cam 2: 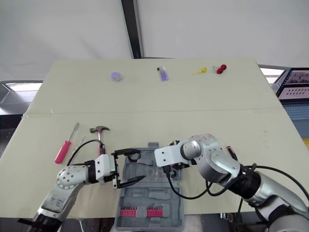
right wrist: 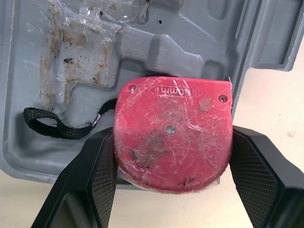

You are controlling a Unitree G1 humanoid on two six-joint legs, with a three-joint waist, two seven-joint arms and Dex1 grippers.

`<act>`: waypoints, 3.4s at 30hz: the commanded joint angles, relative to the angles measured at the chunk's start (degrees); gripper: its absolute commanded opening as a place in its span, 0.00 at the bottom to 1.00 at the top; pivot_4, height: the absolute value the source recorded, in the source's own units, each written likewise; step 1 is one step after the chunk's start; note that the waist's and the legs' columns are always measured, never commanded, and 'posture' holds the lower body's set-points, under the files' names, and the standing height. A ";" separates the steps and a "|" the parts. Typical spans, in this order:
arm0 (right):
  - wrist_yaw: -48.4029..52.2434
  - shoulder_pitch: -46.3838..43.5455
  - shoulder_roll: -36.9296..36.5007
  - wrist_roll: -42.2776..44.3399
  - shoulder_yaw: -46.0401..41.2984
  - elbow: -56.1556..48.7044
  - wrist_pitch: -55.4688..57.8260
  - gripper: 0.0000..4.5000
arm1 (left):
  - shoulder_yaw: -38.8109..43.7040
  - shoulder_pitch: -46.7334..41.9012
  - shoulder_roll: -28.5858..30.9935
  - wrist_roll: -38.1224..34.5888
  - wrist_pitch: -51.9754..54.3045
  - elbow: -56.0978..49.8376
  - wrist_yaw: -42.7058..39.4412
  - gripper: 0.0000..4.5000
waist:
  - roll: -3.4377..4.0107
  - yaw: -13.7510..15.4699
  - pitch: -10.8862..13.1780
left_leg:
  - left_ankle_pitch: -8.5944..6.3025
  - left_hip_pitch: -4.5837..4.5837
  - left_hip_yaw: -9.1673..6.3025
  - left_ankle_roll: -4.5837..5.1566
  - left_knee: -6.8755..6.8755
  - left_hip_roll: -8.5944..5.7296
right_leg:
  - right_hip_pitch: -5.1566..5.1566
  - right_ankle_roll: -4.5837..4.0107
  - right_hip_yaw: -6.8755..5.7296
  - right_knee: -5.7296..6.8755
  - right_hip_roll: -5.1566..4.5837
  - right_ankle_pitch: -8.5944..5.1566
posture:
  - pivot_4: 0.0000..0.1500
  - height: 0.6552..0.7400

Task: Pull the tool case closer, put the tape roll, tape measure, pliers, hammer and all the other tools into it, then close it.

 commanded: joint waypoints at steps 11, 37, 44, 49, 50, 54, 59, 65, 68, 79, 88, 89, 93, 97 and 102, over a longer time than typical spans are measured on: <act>0.59 0.09 0.99 -2.18 -2.30 0.06 -1.52 0.64 | -0.42 0.06 -0.35 -0.24 -0.19 -2.09 0.27 1.00 | 0.00 0.00 0.00 | 0.00 0.00 0.00 0.00 0.00 0.00 | 0.00 0.00 0.00 0.00 0.00 0.00 | 1.00 1.00; 1.05 9.45 1.51 15.04 -22.85 -3.34 -11.09 0.99 | -0.80 1.02 -0.40 -0.28 0.09 -3.00 0.71 1.00 | -0.01 0.09 0.00 | 0.00 0.02 0.00 0.00 -0.02 0.00 | 0.04 0.00 0.00 -0.03 0.00 0.00 | 1.00 1.00; -1.57 13.04 2.60 19.73 -27.32 7.09 -24.74 0.60 | -0.91 0.29 -0.37 -0.27 -0.05 -2.49 0.35 1.00 | -0.01 0.04 0.00 | 0.00 0.04 0.01 0.00 -0.04 0.00 | 0.08 0.00 -0.02 -0.05 0.00 0.00 | 1.00 1.00; -2.53 15.20 5.43 22.76 -28.23 9.53 -26.88 0.55 | -0.96 0.32 -0.36 -0.06 -0.16 -2.50 0.49 1.00 | 0.00 0.00 0.00 | 0.00 0.06 0.01 0.00 -0.06 0.01 | 0.08 0.00 -0.03 -0.04 0.00 0.00 | 1.00 1.00; -2.81 15.46 5.80 23.03 -28.40 10.00 -27.03 0.47 | -0.96 0.39 -0.33 -0.02 -0.20 -2.52 0.52 1.00 | -0.01 0.00 0.00 | 0.00 0.06 0.01 0.00 -0.06 0.01 | 0.09 0.00 -0.03 -0.04 0.00 0.00 | 1.00 1.00; -3.52 15.87 6.24 23.14 -28.56 11.74 -28.16 0.31 | -0.86 0.56 -0.27 0.11 -0.19 -2.58 0.68 1.00 | 0.00 0.15 0.00 | 0.00 0.06 0.01 0.00 -0.02 0.00 | 0.10 0.00 -0.02 -0.04 0.00 0.00 | 1.00 1.00; -3.07 16.23 5.93 23.33 -28.36 12.46 -28.99 0.31 | -0.77 0.58 -0.17 0.25 -0.19 -2.46 0.78 1.00 | 0.00 0.06 0.00 | 0.00 0.06 0.01 0.00 -0.03 0.01 | 0.10 0.00 -0.02 -0.04 0.00 0.00 | 1.00 1.00; -3.46 16.98 6.85 25.06 -29.04 15.10 -29.56 0.31 | -0.82 0.14 -0.24 0.30 -0.18 -2.14 0.73 1.00 | 0.00 0.11 0.00 | 0.00 0.06 0.01 0.00 -0.03 0.00 | 0.10 0.00 -0.02 -0.04 0.00 0.00 | 1.00 1.00; -3.48 17.86 7.45 26.76 -30.05 17.55 -29.12 0.31 | -0.83 0.13 -0.18 0.30 -0.16 -2.23 0.67 1.00 | 0.00 0.13 0.00 | 0.00 0.06 0.01 0.00 -0.03 0.01 | 0.11 0.00 -0.02 -0.04 0.00 0.00 | 1.00 1.00; -3.41 19.72 10.03 26.43 -29.76 30.00 -33.89 0.31 | -0.77 0.17 0.10 0.40 -0.16 -2.37 0.73 1.00 | 0.00 0.06 0.00 | 0.00 0.16 0.01 0.00 -0.03 0.00 | 0.21 0.00 -0.02 -0.04 0.00 0.00 | 1.00 1.00; -4.54 22.21 12.01 23.24 -27.32 43.08 -42.46 0.31 | -0.39 0.40 0.65 0.72 -0.18 -2.41 1.07 1.00 | -0.36 -0.04 -0.54 | 0.00 0.38 0.01 0.00 -0.07 0.03 | 0.42 0.00 -0.02 -0.04 0.01 0.00 | 1.00 1.00; -4.39 22.37 12.28 23.56 -27.47 43.76 -42.93 0.31 | -0.37 0.46 0.69 0.73 -0.17 -2.45 1.09 1.00 | -0.41 -0.04 -0.67 | 0.00 0.48 0.01 0.00 -0.09 0.03 | 0.51 0.00 -0.02 -0.05 0.02 0.00 | 1.00 1.00; -3.25 22.16 13.85 28.20 -30.43 42.15 -41.25 0.31 | -0.30 0.54 0.86 0.82 -0.15 -2.54 1.17 1.00 | -0.45 0.00 -0.93 | -0.03 1.12 0.04 -0.04 -0.31 0.07 | 1.12 -0.01 -0.04 -0.25 0.04 -0.01 | 1.00 1.00; -2.51 21.99 13.07 33.31 -34.06 34.17 -36.30 0.31 | 0.81 0.50 0.79 -1.01 1.82 -3.61 1.73 1.00 | -0.22 0.09 -0.82 | -0.05 1.14 0.03 -0.05 -0.33 0.10 | 1.23 -0.01 -0.04 -0.49 0.10 -0.01 | 1.00 1.00; -3.54 22.39 9.25 43.94 -41.96 19.19 -21.69 0.31 | 4.69 0.94 1.05 -3.85 8.06 -7.25 4.89 1.00 | 0.40 0.21 -0.38 | -0.06 0.82 0.03 -0.05 -0.30 0.09 | 0.99 0.00 -0.05 -0.50 0.10 0.00 | 1.00 1.00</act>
